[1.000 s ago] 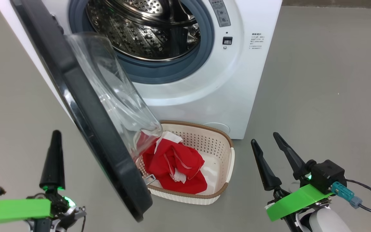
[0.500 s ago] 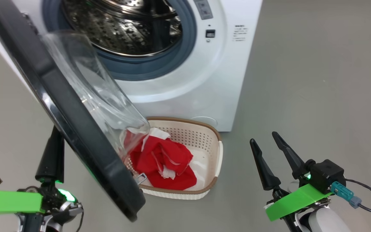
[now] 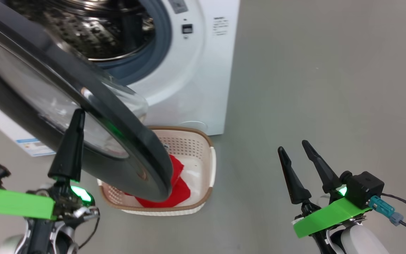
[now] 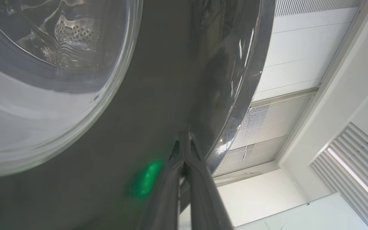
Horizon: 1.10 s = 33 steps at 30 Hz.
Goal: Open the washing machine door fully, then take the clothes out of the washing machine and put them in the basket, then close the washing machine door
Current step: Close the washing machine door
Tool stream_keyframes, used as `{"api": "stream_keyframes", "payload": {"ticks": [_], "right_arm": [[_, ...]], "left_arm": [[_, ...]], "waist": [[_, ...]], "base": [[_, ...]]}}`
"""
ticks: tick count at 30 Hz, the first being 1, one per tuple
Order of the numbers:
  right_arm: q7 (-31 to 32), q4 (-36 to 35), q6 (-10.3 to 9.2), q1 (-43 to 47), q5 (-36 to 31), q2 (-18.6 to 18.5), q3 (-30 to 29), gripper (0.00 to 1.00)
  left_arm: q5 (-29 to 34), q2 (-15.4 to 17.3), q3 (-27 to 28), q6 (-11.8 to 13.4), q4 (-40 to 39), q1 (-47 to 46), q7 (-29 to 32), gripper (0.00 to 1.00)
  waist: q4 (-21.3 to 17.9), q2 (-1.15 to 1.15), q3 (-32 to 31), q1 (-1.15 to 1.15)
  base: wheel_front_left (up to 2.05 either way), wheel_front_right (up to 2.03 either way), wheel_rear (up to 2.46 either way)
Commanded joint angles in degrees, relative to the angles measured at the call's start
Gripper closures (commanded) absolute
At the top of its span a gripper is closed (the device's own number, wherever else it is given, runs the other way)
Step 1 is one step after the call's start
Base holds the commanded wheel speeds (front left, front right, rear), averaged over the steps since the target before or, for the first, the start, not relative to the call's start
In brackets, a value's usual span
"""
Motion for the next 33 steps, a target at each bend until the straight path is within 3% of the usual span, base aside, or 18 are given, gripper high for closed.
{"api": "stream_keyframes", "payload": {"ticks": [1, 27, 33], "right_arm": [[-0.37, -1.72, 0.43, -2.34, 0.04, 0.27, 1.41, 0.0], [-0.37, -3.7, 0.43, -5.37, -0.53, 0.27, 2.3, 0.0], [-0.37, -3.94, 0.43, -5.68, -0.63, 0.27, 1.72, 0.0]], "left_arm": [[0.08, 1.09, 1.51, -0.47, -0.92, -3.04, 0.34, 1.0], [2.3, 4.73, 4.04, 0.23, 9.47, -21.93, -0.51, 1.0], [1.35, 4.75, 4.52, -1.36, 12.36, -25.82, -0.17, 1.0]], "waist": [[-2.25, 0.0, 1.35, 0.0], [-10.76, 0.0, 9.61, 0.0], [-10.9, 0.0, 10.83, 0.0]], "base": [[0.0, 0.0, 0.0], [0.0, 0.0, 0.0], [0.0, 0.0, 0.0]]}}
